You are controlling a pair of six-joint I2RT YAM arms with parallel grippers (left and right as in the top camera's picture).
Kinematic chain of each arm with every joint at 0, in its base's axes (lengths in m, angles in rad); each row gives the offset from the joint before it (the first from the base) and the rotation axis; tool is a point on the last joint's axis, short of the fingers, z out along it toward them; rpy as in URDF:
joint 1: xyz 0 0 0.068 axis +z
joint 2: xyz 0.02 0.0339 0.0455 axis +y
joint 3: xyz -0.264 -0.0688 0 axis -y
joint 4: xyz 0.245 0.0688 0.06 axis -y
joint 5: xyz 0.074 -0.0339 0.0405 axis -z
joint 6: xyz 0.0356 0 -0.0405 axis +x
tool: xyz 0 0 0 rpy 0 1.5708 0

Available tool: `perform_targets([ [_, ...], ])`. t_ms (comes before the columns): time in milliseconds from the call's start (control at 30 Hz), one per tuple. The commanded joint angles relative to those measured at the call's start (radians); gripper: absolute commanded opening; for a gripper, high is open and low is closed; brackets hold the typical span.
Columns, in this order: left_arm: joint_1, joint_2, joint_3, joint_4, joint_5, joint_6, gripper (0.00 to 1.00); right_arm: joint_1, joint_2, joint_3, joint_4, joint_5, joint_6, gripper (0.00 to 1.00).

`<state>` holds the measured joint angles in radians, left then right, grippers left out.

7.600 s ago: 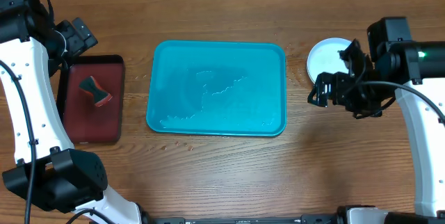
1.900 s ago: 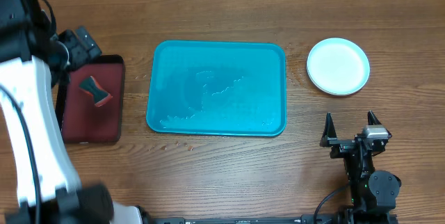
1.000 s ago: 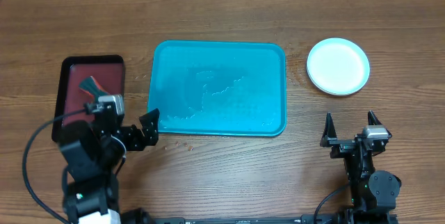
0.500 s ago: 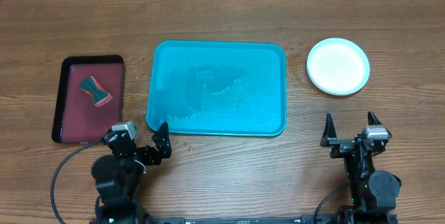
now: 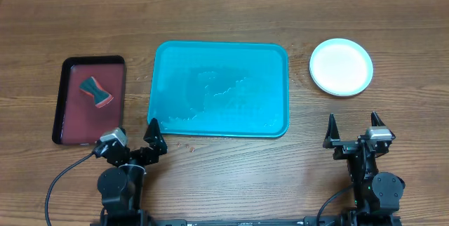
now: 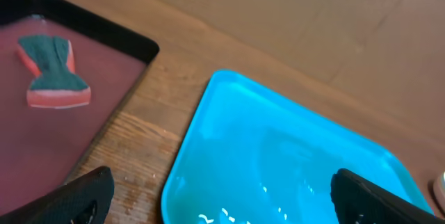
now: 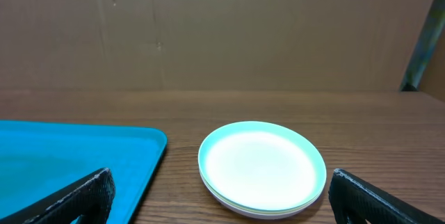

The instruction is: Clean dirty plates on tray and stack at the side

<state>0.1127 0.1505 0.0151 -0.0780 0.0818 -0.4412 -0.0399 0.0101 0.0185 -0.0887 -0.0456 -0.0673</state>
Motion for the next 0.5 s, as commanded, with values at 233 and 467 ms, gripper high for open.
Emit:
perform_targets([
  [233,-0.022,-0.146,-0.01,0.026,-0.041,-0.03,1.0,-0.006,-0.007,-0.01,0.008,0.0,-0.005,1.0],
  [467,-0.035,-0.147,-0.011,0.092,-0.077,-0.057,1.0,-0.006,-0.007,-0.01,0.008,0.0,-0.005,1.0],
])
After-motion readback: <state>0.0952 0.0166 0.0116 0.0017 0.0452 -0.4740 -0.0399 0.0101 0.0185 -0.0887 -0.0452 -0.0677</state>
